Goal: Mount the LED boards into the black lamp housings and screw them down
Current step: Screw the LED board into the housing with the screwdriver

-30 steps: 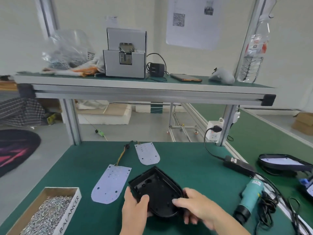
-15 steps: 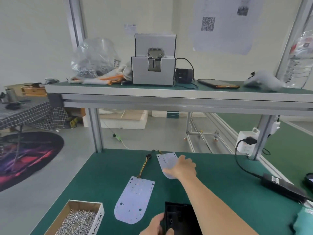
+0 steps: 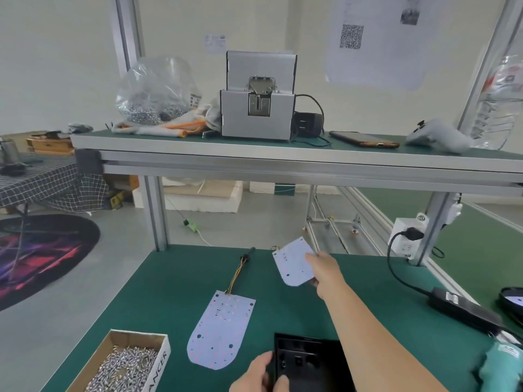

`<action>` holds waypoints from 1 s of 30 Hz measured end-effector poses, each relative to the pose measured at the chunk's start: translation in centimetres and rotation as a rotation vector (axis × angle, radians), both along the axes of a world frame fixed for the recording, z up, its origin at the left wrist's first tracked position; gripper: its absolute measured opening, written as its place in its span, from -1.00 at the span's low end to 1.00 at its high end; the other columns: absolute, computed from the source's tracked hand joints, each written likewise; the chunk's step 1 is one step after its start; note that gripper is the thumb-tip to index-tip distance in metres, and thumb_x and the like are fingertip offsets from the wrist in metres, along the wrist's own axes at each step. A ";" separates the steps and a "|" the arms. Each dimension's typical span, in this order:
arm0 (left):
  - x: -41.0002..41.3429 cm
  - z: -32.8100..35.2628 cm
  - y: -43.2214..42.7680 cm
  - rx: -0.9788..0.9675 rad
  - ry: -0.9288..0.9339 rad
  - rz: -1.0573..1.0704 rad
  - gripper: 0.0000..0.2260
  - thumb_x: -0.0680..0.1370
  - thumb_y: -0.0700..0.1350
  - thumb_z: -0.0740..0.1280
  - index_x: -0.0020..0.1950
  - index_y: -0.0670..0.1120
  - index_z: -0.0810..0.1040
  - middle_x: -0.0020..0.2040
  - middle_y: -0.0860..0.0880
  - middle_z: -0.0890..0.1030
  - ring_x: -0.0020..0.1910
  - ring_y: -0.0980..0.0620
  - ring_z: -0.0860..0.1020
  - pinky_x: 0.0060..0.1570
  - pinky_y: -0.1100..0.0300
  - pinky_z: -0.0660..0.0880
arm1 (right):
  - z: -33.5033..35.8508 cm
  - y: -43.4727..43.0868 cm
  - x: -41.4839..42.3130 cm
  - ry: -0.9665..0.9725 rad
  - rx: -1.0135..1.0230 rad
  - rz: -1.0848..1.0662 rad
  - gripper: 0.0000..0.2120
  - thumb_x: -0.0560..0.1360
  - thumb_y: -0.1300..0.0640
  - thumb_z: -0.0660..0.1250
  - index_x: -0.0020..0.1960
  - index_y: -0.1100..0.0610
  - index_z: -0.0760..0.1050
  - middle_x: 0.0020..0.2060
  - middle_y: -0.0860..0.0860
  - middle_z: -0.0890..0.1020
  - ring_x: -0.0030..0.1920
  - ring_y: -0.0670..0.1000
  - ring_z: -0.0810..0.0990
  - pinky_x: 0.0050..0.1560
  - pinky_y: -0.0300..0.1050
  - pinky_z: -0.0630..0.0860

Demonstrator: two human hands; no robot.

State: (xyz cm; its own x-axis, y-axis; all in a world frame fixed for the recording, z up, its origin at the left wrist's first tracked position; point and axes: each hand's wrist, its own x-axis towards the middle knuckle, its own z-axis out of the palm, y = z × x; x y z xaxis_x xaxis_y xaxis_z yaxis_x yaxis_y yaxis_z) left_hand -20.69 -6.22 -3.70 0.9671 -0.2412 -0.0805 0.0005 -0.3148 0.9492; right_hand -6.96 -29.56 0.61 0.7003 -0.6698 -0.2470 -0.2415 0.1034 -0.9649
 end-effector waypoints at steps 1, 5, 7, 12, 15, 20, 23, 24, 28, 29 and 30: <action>-0.2 0.2 0.0 -0.017 -0.023 0.015 -0.74 0.41 -0.16 0.51 0.03 0.10 0.67 -0.28 0.08 0.70 -0.28 0.21 0.64 -0.16 0.45 0.50 | 0.7 -0.3 -1.0 -0.051 0.002 -0.017 -0.94 0.56 0.22 0.26 -0.05 0.21 0.45 -0.12 0.19 0.58 -0.17 0.10 0.50 -0.23 -0.11 0.33; -0.4 0.6 0.1 0.026 -0.096 0.053 -0.92 0.47 0.00 0.49 -0.12 0.18 0.64 -0.23 0.08 0.69 -0.24 0.22 0.62 -0.19 0.50 0.44 | 4.1 -1.6 -6.5 -0.245 0.000 -0.015 -0.77 0.57 0.22 0.34 -0.24 0.10 0.42 -0.20 0.08 0.53 -0.19 0.08 0.45 -0.19 -0.10 0.31; 0.3 1.2 0.2 0.129 -0.095 0.050 -0.80 0.58 0.07 0.34 -0.25 0.13 0.53 -0.22 0.05 0.57 -0.25 0.22 0.53 -0.15 0.46 0.40 | 5.9 -2.1 -9.9 -0.338 0.007 0.051 -0.83 0.56 0.23 0.36 -0.20 0.10 0.51 -0.21 0.05 0.57 -0.22 0.07 0.49 -0.21 -0.12 0.35; 1.8 3.7 -0.1 0.172 -0.212 0.057 -0.72 0.59 -0.09 0.35 0.29 -0.03 0.45 0.10 0.07 0.41 0.02 0.19 0.49 0.05 0.21 0.40 | 9.7 -2.7 -18.8 -0.487 0.085 0.228 -0.92 0.38 0.17 0.49 -0.23 0.09 0.59 -0.26 0.04 0.65 -0.31 0.04 0.61 -0.32 -0.17 0.50; 3.3 6.3 -1.1 0.106 -0.305 0.080 -0.47 0.55 -0.13 0.40 0.49 0.00 0.31 0.20 0.06 0.35 0.07 0.19 0.47 0.04 0.20 0.44 | 10.5 -3.2 -23.1 -0.566 0.174 0.291 -0.87 0.41 0.16 0.37 -0.08 0.20 0.53 -0.20 0.13 0.66 -0.27 0.10 0.64 -0.22 -0.08 0.55; 4.5 9.5 -3.1 0.004 -0.375 -0.159 -0.19 0.48 -0.13 0.49 0.55 0.32 0.12 0.15 0.10 0.31 -0.02 0.16 0.47 -0.08 0.30 0.44 | 10.3 -4.3 -28.8 -0.731 0.477 0.539 -0.75 0.55 0.39 0.14 -0.07 0.28 0.60 -0.19 0.27 0.67 -0.25 0.18 0.71 -0.21 -0.03 0.64; 3.7 10.2 -3.7 -0.059 -0.371 -0.354 -0.38 0.54 -0.25 0.41 0.47 0.24 0.33 0.03 -0.04 0.44 -0.17 -0.01 0.49 0.03 0.23 0.47 | 11.1 -3.8 -30.6 -0.846 0.429 0.571 -0.70 0.66 0.36 0.00 0.20 0.45 0.46 0.06 0.48 0.58 0.05 0.39 0.64 0.10 0.22 0.58; 3.1 10.1 -3.8 -0.082 -0.319 -0.355 -0.57 0.59 -0.24 0.34 0.37 0.17 0.46 0.00 -0.04 0.49 -0.14 -0.05 0.54 0.09 0.27 0.48 | 11.1 -3.5 -30.6 -0.828 0.386 0.618 -0.77 0.64 0.32 0.13 0.14 0.40 0.52 -0.02 0.42 0.63 -0.04 0.32 0.69 -0.01 0.14 0.63; 1.4 10.0 -3.8 -0.278 -0.070 -0.166 -0.71 0.68 -0.05 0.20 -0.06 -0.21 0.58 -0.05 -0.12 0.62 0.03 0.02 0.64 0.21 0.15 0.56 | 10.1 -3.9 -29.6 -0.633 0.216 0.301 -0.88 0.45 0.22 0.32 -0.18 0.18 0.64 -0.27 0.11 0.69 -0.37 0.01 0.67 -0.39 -0.22 0.59; 1.1 10.3 -3.6 -0.357 -0.054 -0.105 -0.69 0.68 -0.06 0.20 -0.09 -0.26 0.56 -0.07 -0.15 0.62 0.01 0.02 0.64 0.20 0.13 0.57 | 9.4 -3.9 -29.0 -0.573 0.176 0.263 -0.86 0.46 0.22 0.31 -0.19 0.16 0.64 -0.25 0.09 0.70 -0.35 -0.01 0.66 -0.40 -0.24 0.57; 0.8 10.7 -3.3 -0.421 -0.047 -0.053 -0.70 0.67 -0.09 0.23 -0.11 -0.28 0.56 -0.08 -0.16 0.63 -0.01 0.03 0.65 0.22 0.11 0.57 | 8.3 -3.8 -28.3 -0.485 0.109 0.216 -0.89 0.47 0.22 0.33 -0.18 0.15 0.64 -0.24 0.06 0.69 -0.34 -0.02 0.63 -0.39 -0.25 0.54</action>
